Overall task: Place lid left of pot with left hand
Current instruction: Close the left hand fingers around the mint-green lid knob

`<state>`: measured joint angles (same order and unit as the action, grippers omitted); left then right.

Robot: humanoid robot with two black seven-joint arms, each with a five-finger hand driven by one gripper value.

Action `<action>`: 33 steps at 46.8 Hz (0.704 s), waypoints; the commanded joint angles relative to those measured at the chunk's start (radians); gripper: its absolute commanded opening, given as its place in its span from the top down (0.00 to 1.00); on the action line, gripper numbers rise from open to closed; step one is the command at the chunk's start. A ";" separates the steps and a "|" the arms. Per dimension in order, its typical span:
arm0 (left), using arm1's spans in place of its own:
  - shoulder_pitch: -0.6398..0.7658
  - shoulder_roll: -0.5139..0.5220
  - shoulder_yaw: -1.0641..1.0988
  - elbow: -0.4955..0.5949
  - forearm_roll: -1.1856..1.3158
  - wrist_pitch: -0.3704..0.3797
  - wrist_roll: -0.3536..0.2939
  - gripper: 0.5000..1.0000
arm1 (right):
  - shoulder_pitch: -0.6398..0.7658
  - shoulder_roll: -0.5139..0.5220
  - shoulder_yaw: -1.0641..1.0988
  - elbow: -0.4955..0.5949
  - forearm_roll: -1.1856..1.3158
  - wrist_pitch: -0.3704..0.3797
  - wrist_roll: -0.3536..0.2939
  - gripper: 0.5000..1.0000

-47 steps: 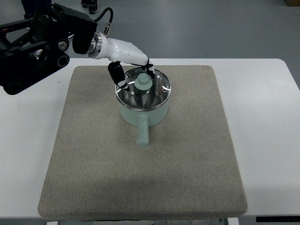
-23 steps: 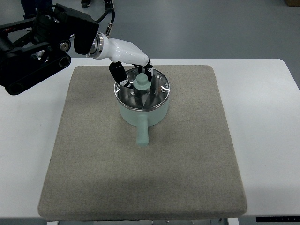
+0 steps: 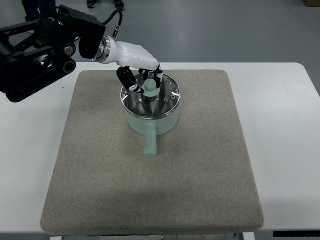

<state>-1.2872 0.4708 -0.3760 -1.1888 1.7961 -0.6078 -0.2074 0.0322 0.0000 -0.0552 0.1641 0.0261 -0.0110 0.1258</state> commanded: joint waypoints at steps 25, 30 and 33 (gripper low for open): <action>0.000 -0.006 0.003 0.000 0.008 0.000 0.010 1.00 | 0.000 0.000 0.000 0.000 0.000 0.000 0.000 0.15; -0.006 -0.006 0.005 -0.005 0.008 -0.001 0.010 1.00 | 0.000 0.000 0.000 0.000 0.000 0.000 0.000 0.15; -0.011 -0.006 0.008 -0.005 0.008 0.000 0.010 1.00 | 0.000 0.000 0.000 0.000 0.000 0.000 0.000 0.15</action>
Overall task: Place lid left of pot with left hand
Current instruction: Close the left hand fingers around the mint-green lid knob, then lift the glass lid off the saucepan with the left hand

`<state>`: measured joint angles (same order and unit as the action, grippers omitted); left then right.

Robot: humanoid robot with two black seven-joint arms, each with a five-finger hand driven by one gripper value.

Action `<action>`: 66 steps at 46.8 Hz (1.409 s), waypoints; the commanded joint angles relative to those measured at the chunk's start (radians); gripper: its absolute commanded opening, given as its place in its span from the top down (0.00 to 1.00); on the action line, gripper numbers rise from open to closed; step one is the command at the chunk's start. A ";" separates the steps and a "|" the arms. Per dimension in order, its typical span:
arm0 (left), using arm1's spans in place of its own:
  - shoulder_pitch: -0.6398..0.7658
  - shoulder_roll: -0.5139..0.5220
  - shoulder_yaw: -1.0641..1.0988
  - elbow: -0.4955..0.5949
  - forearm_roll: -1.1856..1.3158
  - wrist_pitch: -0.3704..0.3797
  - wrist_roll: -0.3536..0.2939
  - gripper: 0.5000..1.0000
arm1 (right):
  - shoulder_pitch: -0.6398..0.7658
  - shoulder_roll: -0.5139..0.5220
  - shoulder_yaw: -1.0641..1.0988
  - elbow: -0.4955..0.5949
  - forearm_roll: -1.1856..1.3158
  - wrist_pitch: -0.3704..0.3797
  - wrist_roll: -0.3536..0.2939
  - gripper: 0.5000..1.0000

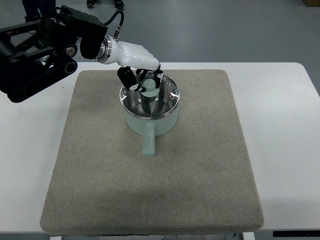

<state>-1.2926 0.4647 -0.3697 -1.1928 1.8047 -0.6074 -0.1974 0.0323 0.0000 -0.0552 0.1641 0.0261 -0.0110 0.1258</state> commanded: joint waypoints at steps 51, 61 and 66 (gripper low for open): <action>-0.054 0.080 0.002 -0.019 -0.007 -0.003 -0.002 1.00 | 0.000 0.000 0.000 0.000 0.000 0.000 0.000 0.15; -0.054 0.138 0.002 -0.047 -0.010 -0.003 -0.002 1.00 | 0.000 0.000 0.000 0.000 0.000 0.000 0.000 0.15; -0.053 0.176 0.002 -0.059 -0.010 -0.003 -0.002 1.00 | 0.000 0.000 0.000 0.000 0.000 0.000 0.000 0.15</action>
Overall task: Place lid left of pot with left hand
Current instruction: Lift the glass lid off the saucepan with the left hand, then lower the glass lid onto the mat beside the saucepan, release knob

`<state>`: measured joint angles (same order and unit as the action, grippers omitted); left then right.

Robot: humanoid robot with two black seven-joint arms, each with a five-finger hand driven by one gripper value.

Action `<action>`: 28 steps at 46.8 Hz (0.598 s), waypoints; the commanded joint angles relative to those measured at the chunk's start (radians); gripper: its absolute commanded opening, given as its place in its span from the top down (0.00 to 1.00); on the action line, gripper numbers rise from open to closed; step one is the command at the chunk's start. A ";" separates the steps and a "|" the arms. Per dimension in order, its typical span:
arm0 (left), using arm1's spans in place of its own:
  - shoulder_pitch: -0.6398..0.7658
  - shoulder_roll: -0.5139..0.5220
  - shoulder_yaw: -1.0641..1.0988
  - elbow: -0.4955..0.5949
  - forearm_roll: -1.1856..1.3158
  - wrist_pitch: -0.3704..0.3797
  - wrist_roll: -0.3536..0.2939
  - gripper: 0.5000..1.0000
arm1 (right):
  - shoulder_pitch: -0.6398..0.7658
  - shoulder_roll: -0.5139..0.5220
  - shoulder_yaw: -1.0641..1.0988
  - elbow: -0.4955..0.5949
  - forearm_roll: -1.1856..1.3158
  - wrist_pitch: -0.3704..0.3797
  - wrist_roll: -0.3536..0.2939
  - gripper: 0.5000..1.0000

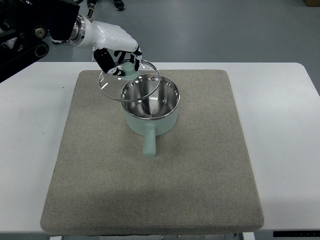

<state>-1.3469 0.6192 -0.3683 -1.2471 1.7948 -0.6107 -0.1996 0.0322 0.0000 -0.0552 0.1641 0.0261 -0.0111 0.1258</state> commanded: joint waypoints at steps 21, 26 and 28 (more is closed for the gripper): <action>0.104 0.237 -0.009 -0.048 0.002 0.000 -0.001 1.00 | 0.000 0.000 0.000 0.000 0.000 0.000 0.000 0.15; 0.152 0.248 -0.015 -0.041 0.003 0.000 0.000 1.00 | 0.000 0.000 0.000 0.000 0.000 0.000 0.000 0.15; 0.167 0.248 -0.018 -0.038 0.002 0.000 0.000 1.00 | 0.000 0.000 0.000 0.000 0.000 0.000 0.000 0.15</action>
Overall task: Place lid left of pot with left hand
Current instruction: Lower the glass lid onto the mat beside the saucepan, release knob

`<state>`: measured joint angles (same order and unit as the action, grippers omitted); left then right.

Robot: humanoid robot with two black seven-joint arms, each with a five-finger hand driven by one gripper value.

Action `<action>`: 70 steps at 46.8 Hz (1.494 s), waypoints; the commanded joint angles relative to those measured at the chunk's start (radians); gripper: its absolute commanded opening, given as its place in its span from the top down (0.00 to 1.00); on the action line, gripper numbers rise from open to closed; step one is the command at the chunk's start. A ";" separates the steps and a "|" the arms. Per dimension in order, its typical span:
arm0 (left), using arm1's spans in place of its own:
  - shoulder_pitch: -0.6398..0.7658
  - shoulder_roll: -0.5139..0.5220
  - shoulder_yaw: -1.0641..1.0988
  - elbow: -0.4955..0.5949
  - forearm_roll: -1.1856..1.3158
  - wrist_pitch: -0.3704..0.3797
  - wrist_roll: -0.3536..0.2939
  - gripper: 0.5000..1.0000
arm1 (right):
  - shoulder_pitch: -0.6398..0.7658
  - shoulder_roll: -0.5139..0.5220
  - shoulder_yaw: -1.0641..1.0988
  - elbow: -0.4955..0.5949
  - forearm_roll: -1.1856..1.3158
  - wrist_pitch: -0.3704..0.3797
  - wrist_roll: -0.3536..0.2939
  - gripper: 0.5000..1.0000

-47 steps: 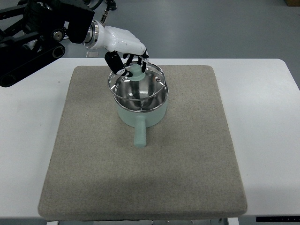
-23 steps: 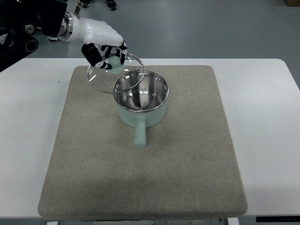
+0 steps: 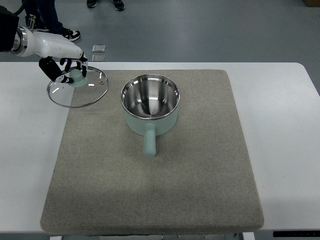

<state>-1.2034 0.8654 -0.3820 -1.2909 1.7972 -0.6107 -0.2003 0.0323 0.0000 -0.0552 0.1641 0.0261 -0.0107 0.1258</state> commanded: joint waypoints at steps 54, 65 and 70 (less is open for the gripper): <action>0.203 -0.065 0.005 0.067 0.007 0.282 0.001 1.00 | 0.000 0.000 0.000 0.000 0.000 0.000 0.000 0.15; 0.206 -0.066 0.011 0.071 0.007 0.287 0.001 1.00 | 0.000 0.000 0.000 0.000 0.000 0.000 0.000 0.15; 0.217 -0.068 0.014 0.071 0.007 0.289 0.001 0.87 | 0.000 0.000 0.000 0.000 0.000 0.000 0.000 0.15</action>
<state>-0.9902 0.7991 -0.3691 -1.2195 1.8040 -0.3227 -0.1993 0.0322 0.0000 -0.0552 0.1641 0.0261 -0.0110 0.1257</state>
